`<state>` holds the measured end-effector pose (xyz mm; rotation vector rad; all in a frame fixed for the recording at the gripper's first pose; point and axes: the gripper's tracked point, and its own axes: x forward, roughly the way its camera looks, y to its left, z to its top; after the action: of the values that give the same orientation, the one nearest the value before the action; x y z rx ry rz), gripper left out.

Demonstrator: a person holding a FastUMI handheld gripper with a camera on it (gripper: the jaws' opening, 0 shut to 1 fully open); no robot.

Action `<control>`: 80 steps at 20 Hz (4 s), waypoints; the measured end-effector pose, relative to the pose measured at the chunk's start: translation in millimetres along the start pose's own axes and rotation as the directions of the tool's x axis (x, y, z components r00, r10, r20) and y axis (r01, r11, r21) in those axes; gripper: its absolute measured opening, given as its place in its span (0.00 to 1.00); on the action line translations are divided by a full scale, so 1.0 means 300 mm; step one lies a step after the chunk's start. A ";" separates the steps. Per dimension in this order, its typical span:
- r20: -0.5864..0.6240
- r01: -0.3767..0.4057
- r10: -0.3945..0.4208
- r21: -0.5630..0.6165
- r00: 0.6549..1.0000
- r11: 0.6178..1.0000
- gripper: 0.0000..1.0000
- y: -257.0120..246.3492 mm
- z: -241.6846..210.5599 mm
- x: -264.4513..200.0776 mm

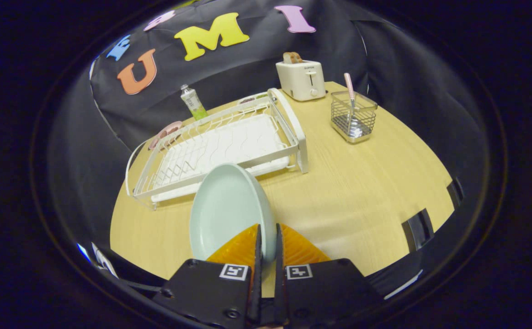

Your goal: Take the plate from the dish rack, then take the spoon from the basket and place it into the plate.

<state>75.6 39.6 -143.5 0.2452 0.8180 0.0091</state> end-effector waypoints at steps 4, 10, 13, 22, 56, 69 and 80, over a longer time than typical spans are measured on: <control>-0.006 -0.021 0.021 -0.008 1.000 1.000 0.22 -0.048 -0.055 0.056; -0.011 0.009 -0.009 -0.055 1.000 0.998 0.35 -0.119 -0.104 0.111; 0.059 0.022 -0.014 -0.135 0.998 0.991 0.38 -0.142 -0.063 0.098; 0.390 0.195 -0.117 -0.169 0.913 0.966 0.98 -0.334 0.268 -0.022; 0.466 0.039 0.036 -0.150 0.884 0.988 0.16 -0.522 1.097 0.329; 0.749 0.161 0.018 -0.166 0.662 0.973 0.16 -0.340 1.127 -0.231; 0.798 0.100 0.124 -0.225 0.589 0.969 0.16 0.075 0.711 -0.441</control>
<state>141.1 2.6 96.9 -0.0057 -0.1273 0.0107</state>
